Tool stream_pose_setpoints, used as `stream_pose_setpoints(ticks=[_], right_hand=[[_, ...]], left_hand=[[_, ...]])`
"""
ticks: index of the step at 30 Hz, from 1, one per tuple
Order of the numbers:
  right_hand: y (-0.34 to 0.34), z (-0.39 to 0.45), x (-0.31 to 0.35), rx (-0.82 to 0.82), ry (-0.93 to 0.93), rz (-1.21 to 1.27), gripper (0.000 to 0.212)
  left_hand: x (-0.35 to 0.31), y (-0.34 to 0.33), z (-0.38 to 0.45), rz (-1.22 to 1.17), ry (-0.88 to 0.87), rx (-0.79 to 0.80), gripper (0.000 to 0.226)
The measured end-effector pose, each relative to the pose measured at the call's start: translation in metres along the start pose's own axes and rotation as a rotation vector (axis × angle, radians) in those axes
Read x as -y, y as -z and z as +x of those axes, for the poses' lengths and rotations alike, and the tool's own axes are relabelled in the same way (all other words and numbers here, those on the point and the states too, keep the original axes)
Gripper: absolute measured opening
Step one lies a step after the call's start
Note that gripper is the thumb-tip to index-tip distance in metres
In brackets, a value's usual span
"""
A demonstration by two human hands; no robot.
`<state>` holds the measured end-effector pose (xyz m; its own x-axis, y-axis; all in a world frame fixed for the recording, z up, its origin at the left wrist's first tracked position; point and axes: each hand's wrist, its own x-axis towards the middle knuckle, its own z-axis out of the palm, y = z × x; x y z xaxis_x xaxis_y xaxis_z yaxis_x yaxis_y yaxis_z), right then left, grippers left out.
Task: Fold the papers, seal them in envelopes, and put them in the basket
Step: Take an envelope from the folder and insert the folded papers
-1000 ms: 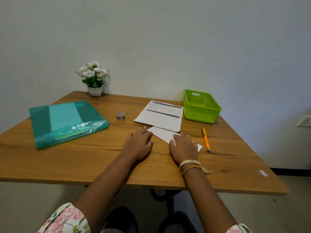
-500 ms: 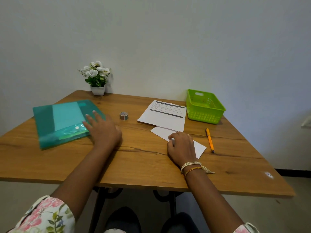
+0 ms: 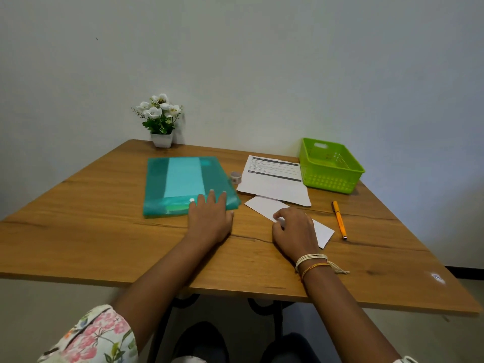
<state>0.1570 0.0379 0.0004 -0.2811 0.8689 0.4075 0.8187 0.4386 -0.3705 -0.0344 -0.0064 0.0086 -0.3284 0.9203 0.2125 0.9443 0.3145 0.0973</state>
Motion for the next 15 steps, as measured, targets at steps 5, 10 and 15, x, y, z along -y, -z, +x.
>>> stream_pose_setpoints(ticks=[5,10,15], right_hand=[[0.002,0.000,0.007,-0.003,0.008,-0.035,0.024],[0.001,0.006,0.055,-0.021,0.154,0.059,0.032],[-0.020,0.035,0.120,0.220,0.291,0.124,0.040]], left_hand=[[0.022,0.014,0.002,-0.249,-0.035,-0.152,0.054],[0.082,0.024,0.014,-0.123,0.103,-0.200,0.042],[0.105,0.014,0.007,-0.097,0.079,-0.183,0.031]])
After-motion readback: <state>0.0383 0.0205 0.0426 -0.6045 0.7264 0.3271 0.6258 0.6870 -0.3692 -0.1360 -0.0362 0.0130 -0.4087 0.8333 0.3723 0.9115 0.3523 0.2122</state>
